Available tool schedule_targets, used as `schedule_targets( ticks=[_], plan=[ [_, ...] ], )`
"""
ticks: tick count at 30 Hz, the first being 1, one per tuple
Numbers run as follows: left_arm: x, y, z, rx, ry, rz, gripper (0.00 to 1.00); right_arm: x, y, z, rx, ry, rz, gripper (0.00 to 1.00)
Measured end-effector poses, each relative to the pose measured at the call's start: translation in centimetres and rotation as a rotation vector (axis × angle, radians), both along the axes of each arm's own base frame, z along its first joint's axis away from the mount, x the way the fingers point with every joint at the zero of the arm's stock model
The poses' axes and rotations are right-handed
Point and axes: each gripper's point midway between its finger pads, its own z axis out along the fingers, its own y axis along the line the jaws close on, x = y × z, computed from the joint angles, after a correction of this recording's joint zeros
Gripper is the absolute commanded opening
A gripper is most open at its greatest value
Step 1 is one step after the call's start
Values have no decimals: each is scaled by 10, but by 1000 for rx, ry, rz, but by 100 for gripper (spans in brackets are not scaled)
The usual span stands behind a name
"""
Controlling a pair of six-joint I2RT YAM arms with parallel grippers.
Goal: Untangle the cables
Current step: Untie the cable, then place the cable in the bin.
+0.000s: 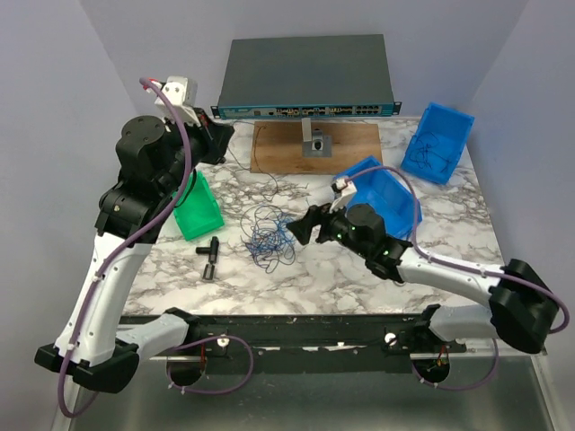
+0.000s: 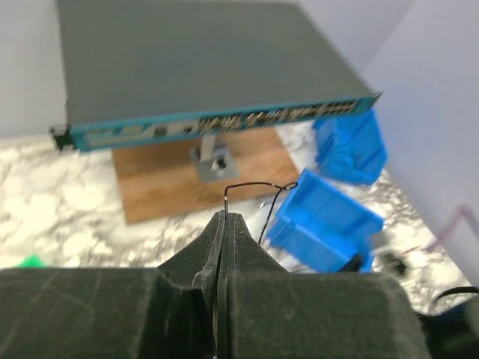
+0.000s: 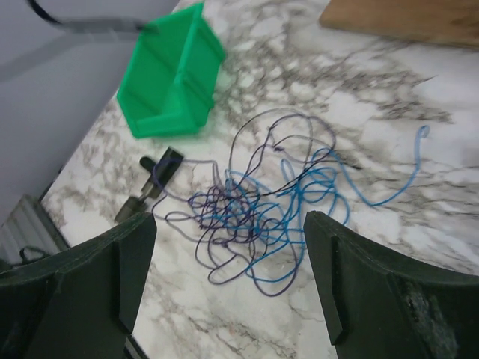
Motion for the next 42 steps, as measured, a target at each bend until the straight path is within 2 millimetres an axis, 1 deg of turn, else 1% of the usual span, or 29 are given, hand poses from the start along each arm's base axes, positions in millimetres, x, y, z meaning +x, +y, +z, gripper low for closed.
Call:
schedule_targets(
  ticks=[2, 4, 6, 8, 10, 12, 15, 16, 17, 18, 21, 23, 25, 27, 30, 34, 37, 42],
  plan=[
    [5, 13, -26, -1, 65, 38, 0, 6, -16, 15, 7, -30, -84, 87],
    [7, 18, -46, -1, 113, 51, 0, 11, -35, 31, 11, -58, -173, 87],
    [3, 11, -68, -5, 165, 13, 0, 13, -54, 46, 9, -89, -247, 88],
    [0, 4, -78, -13, 191, -31, 0, 13, -69, 58, -3, -118, -291, 89],
    [-4, -6, -84, -27, 210, -91, 0, 10, -77, 71, -17, -145, -296, 90],
    [-8, -15, -86, -38, 221, -145, 0, 5, -76, 84, -21, -172, -260, 92],
    [-15, -28, -87, -54, 228, -221, 0, -6, -65, 105, -10, -208, -162, 93],
    [-17, -32, -88, -57, 228, -239, 0, -10, -60, 112, -1, -219, -120, 98],
    [-19, -34, -88, -59, 228, -252, 0, -14, -54, 119, 8, -228, -80, 100],
    [-22, -39, -89, -60, 231, -271, 0, -19, -46, 127, 19, -240, -29, 100],
    [-30, -52, -91, -63, 234, -324, 0, -27, -26, 141, 41, -251, 82, 98],
    [-35, -60, -91, -64, 234, -354, 0, -30, -13, 141, 45, -244, 143, 96],
    [-38, -67, -90, -63, 234, -376, 0, -33, -4, 135, 38, -226, 193, 93],
    [-42, -74, -91, -62, 237, -400, 0, -35, 3, 126, 27, -204, 226, 90],
    [-45, -82, -93, -59, 243, -423, 0, -35, 10, 117, 16, -179, 255, 82],
    [-45, -90, -98, -55, 260, -438, 0, -36, 17, 116, 18, -166, 277, 71],
    [-42, -92, -102, -54, 274, -429, 0, -39, 20, 116, 21, -164, 285, 66],
    [-38, -94, -105, -57, 286, -412, 0, -41, 24, 114, 21, -150, 282, 52]
  ],
)
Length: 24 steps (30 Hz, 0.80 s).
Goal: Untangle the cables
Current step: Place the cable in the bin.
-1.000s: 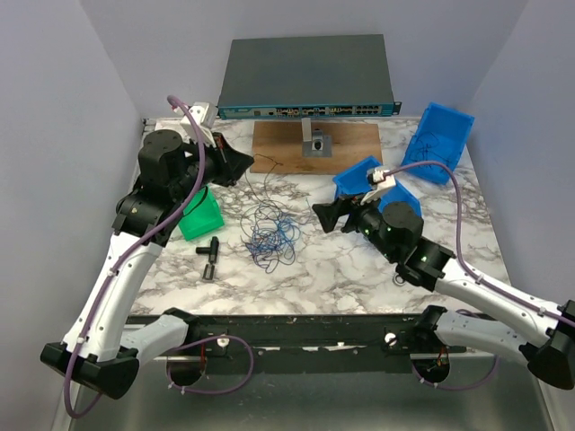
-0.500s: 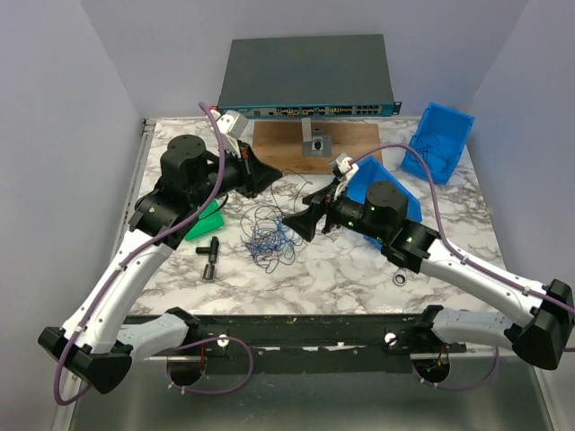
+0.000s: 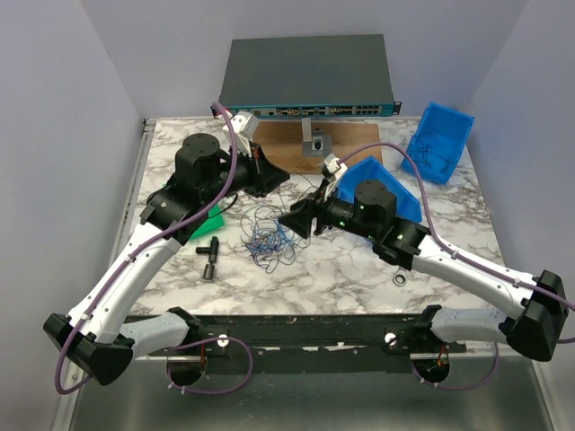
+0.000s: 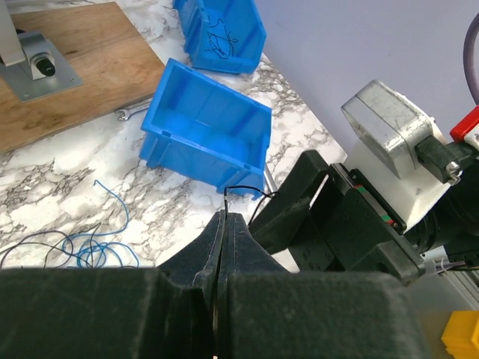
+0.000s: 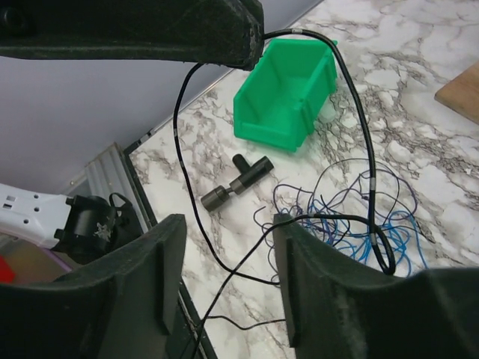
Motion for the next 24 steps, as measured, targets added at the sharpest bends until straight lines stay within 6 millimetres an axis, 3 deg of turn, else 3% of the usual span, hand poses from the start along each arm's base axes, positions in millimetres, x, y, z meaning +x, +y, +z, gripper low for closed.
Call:
schedule_targets(
  ticks=[2, 5, 6, 9, 13, 16, 24],
  plan=[
    [1, 0, 0, -1, 3, 2, 0, 0, 2, -2, -3, 4, -1, 38],
    [2, -1, 1, -7, 2, 5, 0, 1, 6, -4, -7, 13, -7, 8],
    [2, -1, 1, -9, 3, 5, 0, 2, 6, -4, -9, 17, -13, 2],
    [2, -1, 2, -13, 5, 9, 13, 7, 6, -5, -10, 24, -43, 1],
    [5, 1, 2, -20, 0, 36, 42, 14, 1, -6, -15, 28, -94, 1],
    [2, 9, -5, -20, -2, 67, 58, 20, -9, -10, -40, 37, -153, 1],
    [-5, 35, -21, -1, -17, 149, 98, 38, -64, -30, -163, 67, -430, 1]
  ],
)
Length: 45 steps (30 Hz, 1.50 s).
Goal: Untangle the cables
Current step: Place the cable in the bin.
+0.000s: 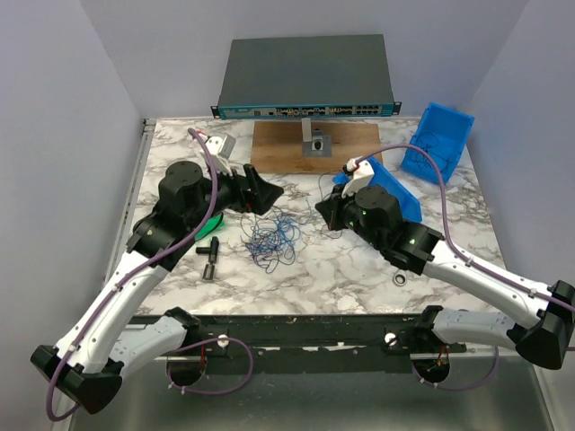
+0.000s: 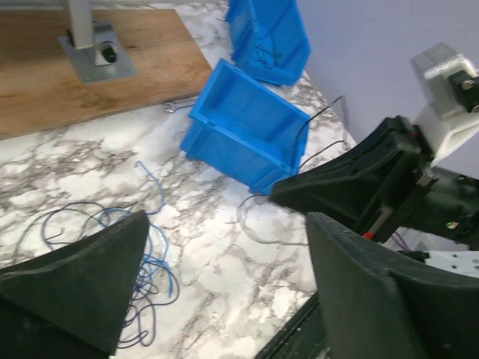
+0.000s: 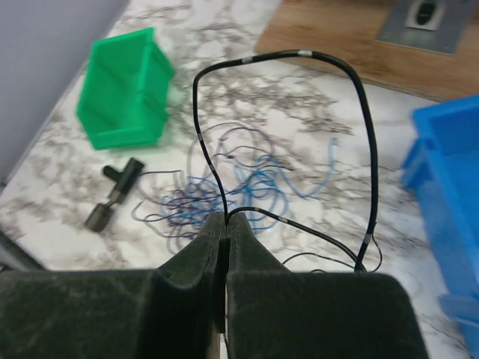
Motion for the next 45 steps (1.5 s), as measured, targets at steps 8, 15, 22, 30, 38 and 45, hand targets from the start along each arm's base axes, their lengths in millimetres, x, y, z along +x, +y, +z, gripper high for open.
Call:
schedule_targets(
  ticks=[8, 15, 22, 30, 38, 45],
  plan=[
    [-26, 35, -28, -3, -19, 85, 98, 36, -86, -18, -166, 31, -361, 1],
    [-41, 64, -53, 0, -44, 186, 99, 81, -188, 8, -146, 35, -707, 1],
    [-49, 75, -61, 59, -39, 203, 98, 121, -234, 43, -137, -7, -904, 1],
    [-51, 80, -54, 151, -78, 180, 99, 192, -296, 25, -195, 40, -1096, 1],
    [-48, 81, -71, 203, -82, 168, 98, 282, -338, 14, -177, 24, -1190, 1],
    [-40, 82, -84, 245, -71, 177, 98, 345, -371, -8, -183, -31, -1232, 1]
  ],
)
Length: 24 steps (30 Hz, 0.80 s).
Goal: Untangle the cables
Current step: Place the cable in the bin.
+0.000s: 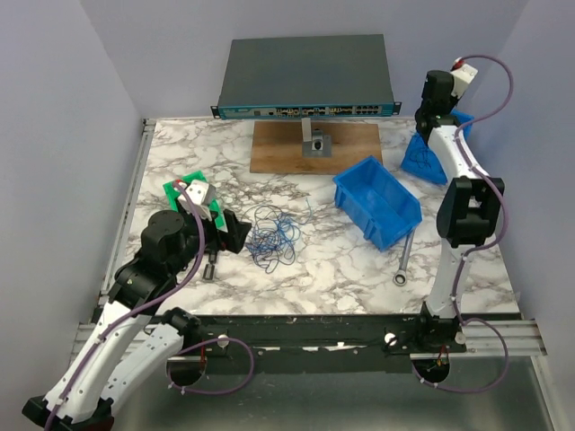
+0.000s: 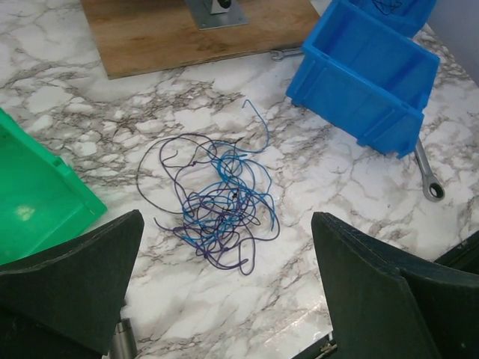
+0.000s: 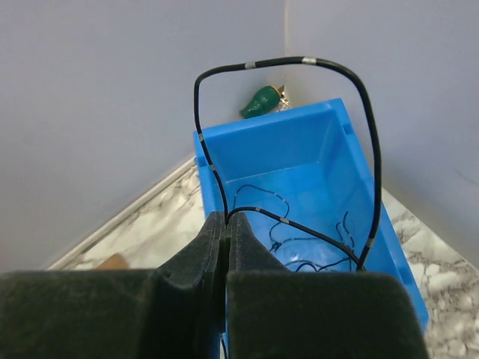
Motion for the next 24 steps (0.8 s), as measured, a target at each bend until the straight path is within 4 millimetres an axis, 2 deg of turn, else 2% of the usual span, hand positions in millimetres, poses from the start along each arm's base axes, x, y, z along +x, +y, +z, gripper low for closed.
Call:
schedule_targets(
  ticks=[4, 8, 10, 11, 12, 13, 14, 16, 19, 24],
  plan=[
    [8, 11, -2, 15, -4, 61, 98, 22, -17, -44, -44, 31, -27, 1],
    [12, 17, -4, 17, -9, 95, 99, 37, -30, -111, -37, 113, -49, 1],
    [13, 19, -6, 18, -8, 103, 99, 40, -44, -144, 1, 149, -74, 1],
    [14, 19, -6, 20, -6, 105, 99, 40, -51, -159, 31, 164, -78, 3],
    [15, 19, -7, 22, -3, 108, 98, 41, -52, -164, 58, 169, -73, 5],
    [16, 21, -8, 25, 0, 117, 99, 37, -69, -187, 89, 200, -97, 11],
    [18, 22, -10, 31, 6, 126, 98, 34, -77, -197, 114, 216, -107, 16],
    [20, 24, -12, 37, 12, 138, 98, 29, -90, -210, 152, 240, -121, 28],
    [22, 27, -13, 40, 15, 154, 99, 27, -98, -209, 189, 232, -119, 56],
    [22, 28, -13, 40, 15, 159, 99, 32, -78, -179, 234, 195, -57, 61]
  ],
)
